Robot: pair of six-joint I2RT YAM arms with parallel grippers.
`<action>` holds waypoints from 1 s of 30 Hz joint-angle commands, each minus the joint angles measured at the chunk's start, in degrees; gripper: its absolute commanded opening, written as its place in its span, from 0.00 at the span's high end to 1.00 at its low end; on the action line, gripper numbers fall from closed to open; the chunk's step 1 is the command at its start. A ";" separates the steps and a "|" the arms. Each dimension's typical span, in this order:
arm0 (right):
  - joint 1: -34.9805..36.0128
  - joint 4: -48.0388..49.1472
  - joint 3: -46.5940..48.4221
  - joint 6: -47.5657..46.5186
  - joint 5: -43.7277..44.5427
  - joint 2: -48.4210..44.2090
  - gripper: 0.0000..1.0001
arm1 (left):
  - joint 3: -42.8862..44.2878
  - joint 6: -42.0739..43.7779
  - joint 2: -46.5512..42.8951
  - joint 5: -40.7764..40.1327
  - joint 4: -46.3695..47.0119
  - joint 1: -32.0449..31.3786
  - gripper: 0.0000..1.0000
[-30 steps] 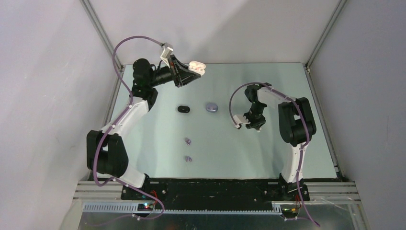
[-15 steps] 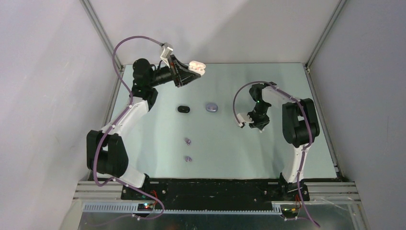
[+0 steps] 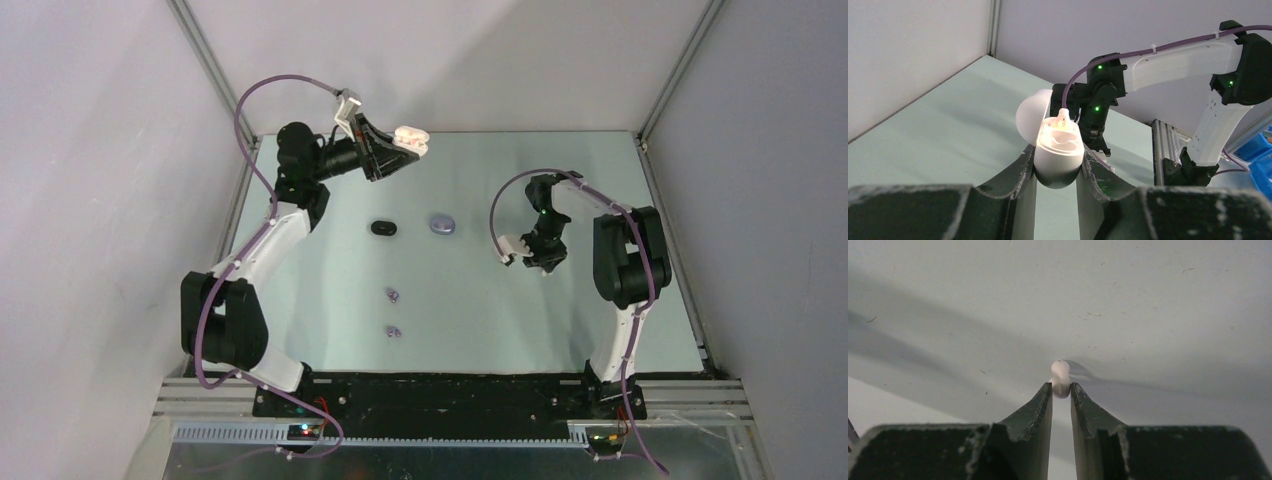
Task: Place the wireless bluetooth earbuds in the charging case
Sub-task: Pick up the earbud from the center of the board.
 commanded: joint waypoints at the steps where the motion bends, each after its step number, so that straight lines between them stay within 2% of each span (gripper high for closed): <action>1: 0.07 -1.38 -0.13 1.66 -0.69 -1.95 0.78 | -0.03 0.29 -1.76 -0.69 1.75 0.27 1.00; 9: -0.01 -4.05 1.62 5.43 -2.74 -1.97 0.99 | 0.11 0.35 -1.53 -0.96 1.64 0.24 1.00; 11: -0.15 -6.25 4.34 7.40 -5.29 -2.35 1.00 | 0.20 0.57 -1.49 -1.19 1.23 0.24 1.00; 16: 0.52 -15.77 21.04 16.72 -18.03 -3.20 1.00 | 0.13 2.33 -0.82 -2.46 -0.01 0.02 1.00; 20: 2.44 -21.94 40.59 26.52 -27.58 -0.43 1.00 | 0.36 4.18 0.33 -2.15 -0.59 -0.58 1.00; 23: 4.80 -22.95 56.02 34.92 -33.02 1.62 1.00 | 0.80 6.31 1.15 -1.77 -1.02 -1.07 1.00; 24: 5.34 -21.78 59.61 36.35 -33.97 1.81 1.00 | 0.82 6.80 1.61 -1.40 -1.16 -1.26 1.00; 26: 7.41 -16.71 60.60 41.53 -35.98 0.52 1.00 | 0.91 9.11 2.19 -0.54 -1.81 -1.55 1.00; 27: 7.92 -14.41 60.11 44.80 -37.18 -0.24 1.00 | 0.92 11.33 2.37 0.05 -2.68 -1.55 1.00; 30: 9.37 1.34 53.46 52.99 -39.98 -5.27 1.00 | 1.55 16.73 3.39 0.61 -6.24 -1.75 1.00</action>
